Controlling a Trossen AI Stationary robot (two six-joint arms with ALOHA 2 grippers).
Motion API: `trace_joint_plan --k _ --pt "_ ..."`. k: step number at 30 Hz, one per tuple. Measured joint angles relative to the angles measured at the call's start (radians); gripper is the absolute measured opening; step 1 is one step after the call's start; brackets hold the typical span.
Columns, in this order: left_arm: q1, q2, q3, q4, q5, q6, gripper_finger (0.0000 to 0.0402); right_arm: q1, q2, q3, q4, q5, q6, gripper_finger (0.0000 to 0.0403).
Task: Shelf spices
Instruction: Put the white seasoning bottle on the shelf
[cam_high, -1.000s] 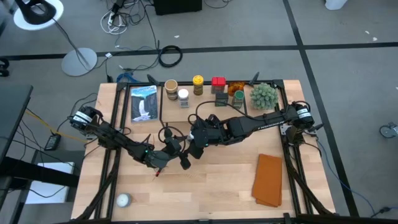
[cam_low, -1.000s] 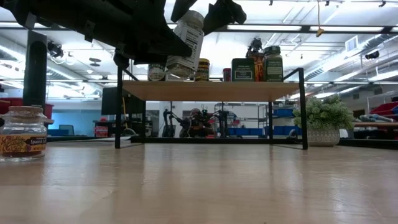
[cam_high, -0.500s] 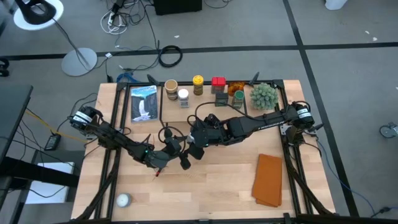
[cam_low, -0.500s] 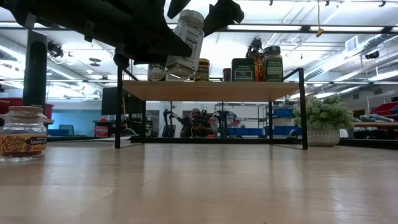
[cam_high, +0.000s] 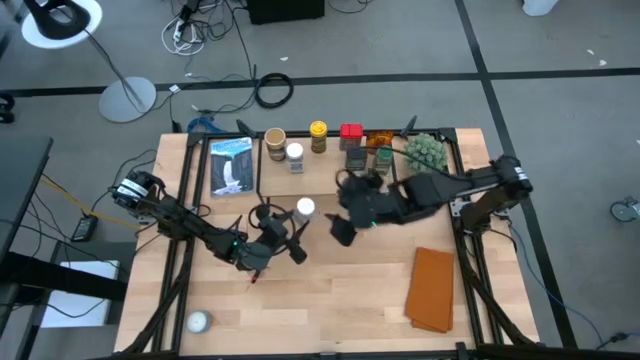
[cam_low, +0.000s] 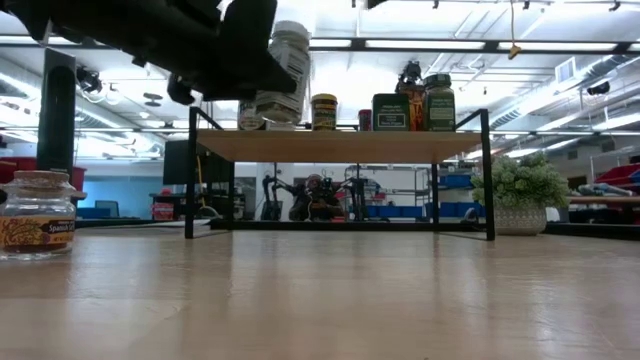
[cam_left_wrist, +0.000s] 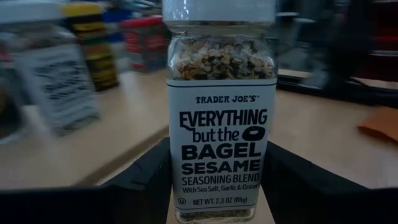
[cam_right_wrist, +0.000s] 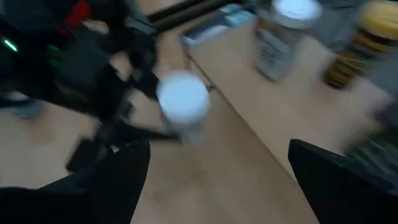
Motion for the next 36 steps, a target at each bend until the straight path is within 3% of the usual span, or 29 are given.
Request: trace_joint_plan --k 6,9,13,21,36 --pt "0.009 -0.002 0.055 0.010 -0.199 0.086 0.0202 0.184 -0.029 0.000 -0.366 0.337 0.330 0.0377" --pt "0.042 -0.003 0.096 0.010 -0.250 0.121 0.0202 0.277 -0.024 -0.008 -0.541 0.424 0.568 0.0376" --pt "0.100 -0.003 0.117 0.010 -0.254 0.056 0.0202 0.372 -0.018 -0.079 -0.610 0.436 0.782 0.0377" --pt "0.155 -0.001 0.117 0.007 -0.267 -0.030 0.0202 0.489 -0.018 -0.219 -0.609 0.435 1.041 0.0378" --pt "0.183 0.138 0.117 0.015 -0.336 -0.174 0.0202 0.528 -0.018 -0.232 -0.570 0.435 1.109 0.0378"
